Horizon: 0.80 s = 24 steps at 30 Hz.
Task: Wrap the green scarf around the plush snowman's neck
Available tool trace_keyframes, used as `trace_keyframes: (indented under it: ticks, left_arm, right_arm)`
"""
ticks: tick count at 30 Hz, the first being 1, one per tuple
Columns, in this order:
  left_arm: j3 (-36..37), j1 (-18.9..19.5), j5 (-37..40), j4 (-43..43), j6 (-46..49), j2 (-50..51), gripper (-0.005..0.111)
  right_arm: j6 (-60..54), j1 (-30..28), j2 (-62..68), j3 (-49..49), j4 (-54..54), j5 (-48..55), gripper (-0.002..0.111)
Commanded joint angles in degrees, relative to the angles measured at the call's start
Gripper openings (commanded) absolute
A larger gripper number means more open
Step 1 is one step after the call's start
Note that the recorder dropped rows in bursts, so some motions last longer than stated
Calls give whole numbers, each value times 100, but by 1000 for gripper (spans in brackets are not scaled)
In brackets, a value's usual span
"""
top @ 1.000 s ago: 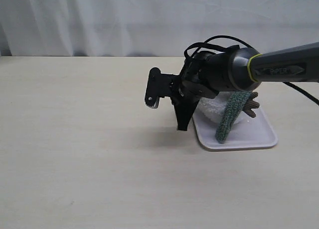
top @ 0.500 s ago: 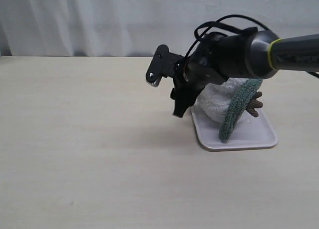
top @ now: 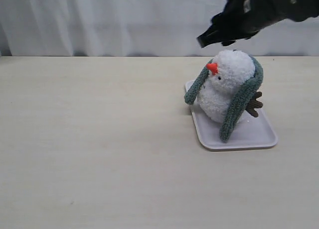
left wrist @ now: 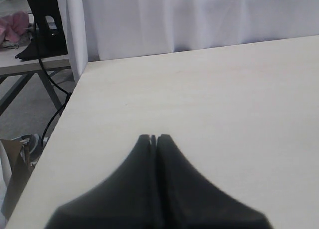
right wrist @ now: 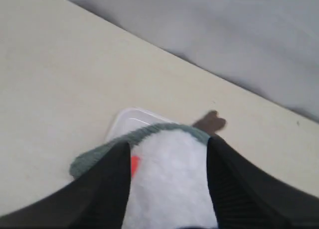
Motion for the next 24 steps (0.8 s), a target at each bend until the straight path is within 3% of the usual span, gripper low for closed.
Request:
trace_keyframes:
  ticks: [1, 6, 8, 21, 24]
  left_arm:
    - [12, 9, -58, -11, -13, -13, 0]
    - [12, 9, -58, -11, -13, -13, 0]
    - [12, 9, -58, -11, -13, -13, 0]
    - [12, 9, -70, -11, -13, -13, 0]
    - [12, 9, -70, -11, -13, -13, 0]
  right_arm:
    - [-554, -1206, -19, -9, 1595, 524, 45]
    - [-3100, -2620, 430, -9, 5162, 928, 45]
    - [-3844, -2925, 669, -9, 5988, 1087, 45]
    - [-4405, -2985, 1357, -9, 6284, 587, 44]
    - [-4601, -2985, 1357, -9, 6284, 643, 30]
